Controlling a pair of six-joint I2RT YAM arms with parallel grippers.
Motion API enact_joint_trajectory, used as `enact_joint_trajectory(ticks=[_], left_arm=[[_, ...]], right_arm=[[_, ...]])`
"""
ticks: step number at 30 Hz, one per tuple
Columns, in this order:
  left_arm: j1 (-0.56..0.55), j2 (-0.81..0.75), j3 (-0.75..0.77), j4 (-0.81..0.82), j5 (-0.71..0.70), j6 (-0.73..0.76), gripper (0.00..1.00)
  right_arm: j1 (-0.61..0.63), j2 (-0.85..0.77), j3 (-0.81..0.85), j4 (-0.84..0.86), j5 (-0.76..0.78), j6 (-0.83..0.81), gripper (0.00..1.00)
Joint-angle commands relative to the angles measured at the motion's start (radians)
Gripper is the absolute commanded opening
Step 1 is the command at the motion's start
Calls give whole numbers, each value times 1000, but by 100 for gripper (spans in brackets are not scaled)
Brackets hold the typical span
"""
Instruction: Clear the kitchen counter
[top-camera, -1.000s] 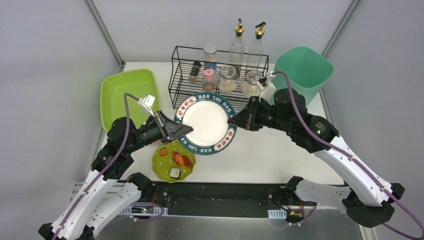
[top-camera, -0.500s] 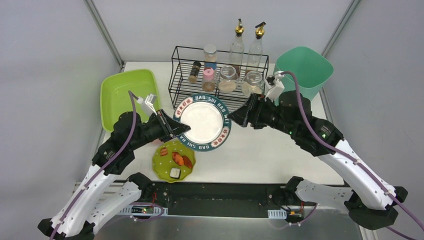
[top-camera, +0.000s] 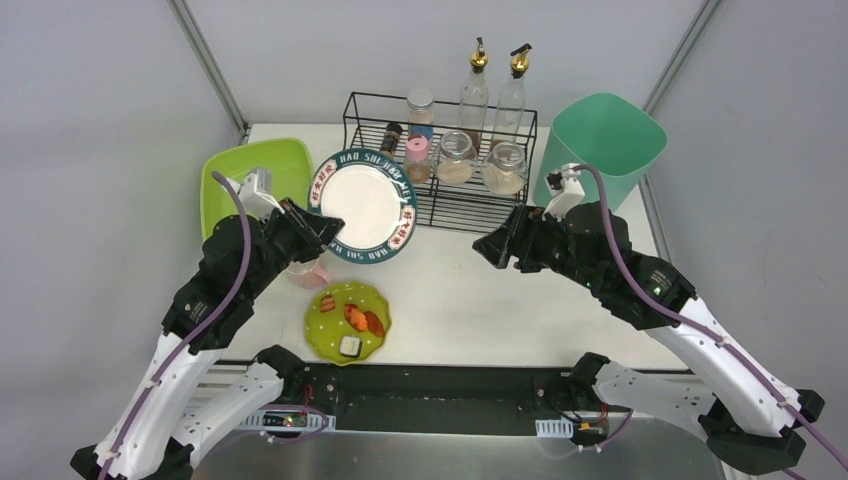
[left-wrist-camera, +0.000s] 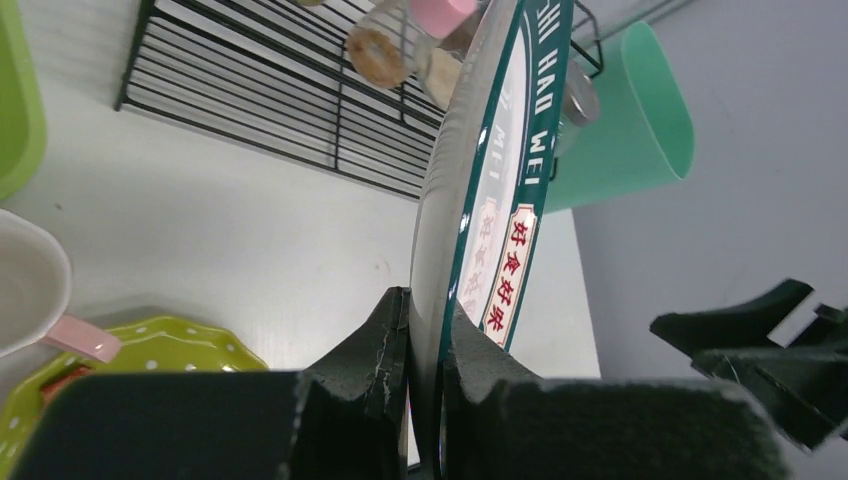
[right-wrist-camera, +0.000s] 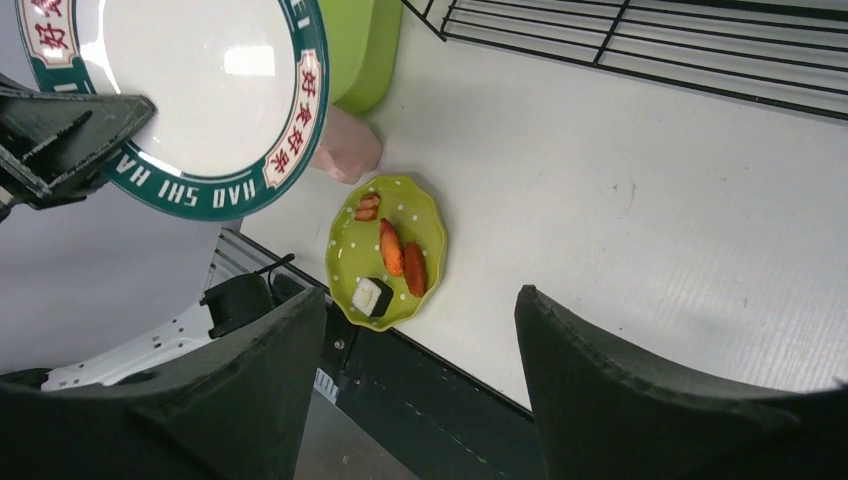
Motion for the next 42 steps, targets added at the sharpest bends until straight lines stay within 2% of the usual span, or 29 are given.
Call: enact_joint_trajectory(ticks=[1,5,9,17,23,27,34,42], left_arm=[[50,52,59,94,-42,43,0],[158,123,91,144,53,24,0],[308,177,84,219,188,-35,0],[617,249,45,373,354,-159,0],[805,280,-26,501,394,-261,0],[946,295,-76,511,423,-333,0],[1045,337,-220,594,400,-435,0],[1064,377,-227,494,282,-402,0]], right_arm=[[4,-12,-23,5,-3,-20,73],[3,-21,-51,5,-24,-19,72],[5,-52,-79,-3,-28,-22,72],[3,-125,-132,-18,-31,-21,72],[3,-157,-158,-25,-58,-25,72],[5,-173,-171,-32,-75,-31,73],[5,-181,-186,-22,-120,-29,73],[3,-208,-252,14,-162,-3,73]])
